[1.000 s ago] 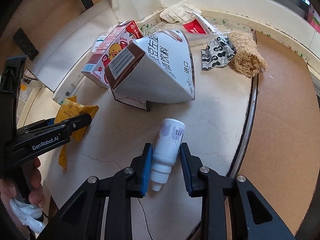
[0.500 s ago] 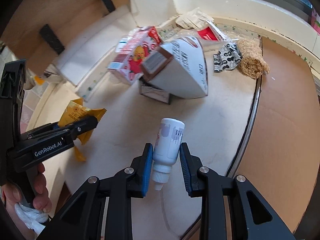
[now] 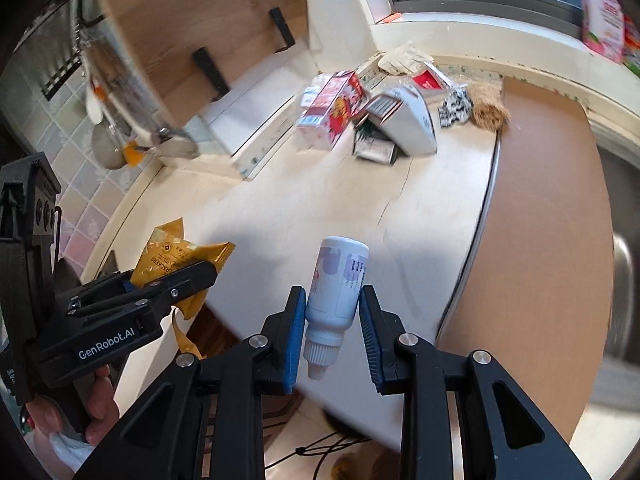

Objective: Collect trash
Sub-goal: 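Lower the bottle and snack bag over the bin and open both tools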

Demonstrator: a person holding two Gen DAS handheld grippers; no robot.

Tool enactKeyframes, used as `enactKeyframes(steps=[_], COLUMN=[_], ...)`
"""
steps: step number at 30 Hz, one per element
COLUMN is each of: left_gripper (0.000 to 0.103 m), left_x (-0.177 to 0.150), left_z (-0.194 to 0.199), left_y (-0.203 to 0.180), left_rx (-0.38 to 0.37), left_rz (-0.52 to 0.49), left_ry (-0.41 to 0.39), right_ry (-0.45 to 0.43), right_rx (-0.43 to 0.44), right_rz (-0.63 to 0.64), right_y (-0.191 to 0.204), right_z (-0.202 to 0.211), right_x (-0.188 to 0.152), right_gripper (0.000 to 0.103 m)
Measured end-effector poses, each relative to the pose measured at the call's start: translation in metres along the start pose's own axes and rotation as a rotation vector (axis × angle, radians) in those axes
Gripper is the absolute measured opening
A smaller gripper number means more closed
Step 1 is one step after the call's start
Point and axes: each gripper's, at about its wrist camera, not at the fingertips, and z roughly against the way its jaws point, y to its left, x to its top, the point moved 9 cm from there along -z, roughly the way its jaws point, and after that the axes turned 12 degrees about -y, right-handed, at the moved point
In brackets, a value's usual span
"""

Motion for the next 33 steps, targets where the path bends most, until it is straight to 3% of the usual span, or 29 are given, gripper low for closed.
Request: enactKeyframes(steps=[8, 15, 22, 33], left_gripper=[0.045, 0.045, 0.045, 0.049], left_x=[-0.078, -0.153, -0.218, -0.316], left_z=[0.053, 0.058, 0.017, -0.112], left_y=[0.003, 0.008, 0.011, 0.041], left_rx=[-0.051, -0.085, -0.109, -0.063], left_rz=[-0.047, -0.093, -0.089, -0.038], left_ry=[0.033, 0.103, 0.18, 0.24], right_ry=[0.02, 0.076, 0.149, 0.258], right_rx=[-0.022, -0.042, -0.055, -0.055], right_rz=[-0.032, -0.061, -0.067, -0.046], right_y=[0.036, 0.046, 0.027, -0.029], right_z=[0.046, 0.049, 0.016, -0.111], right_x=[-0.1, -0.187, -0.261, -0.384], right_gripper=[0.027, 0.027, 0.027, 0.027])
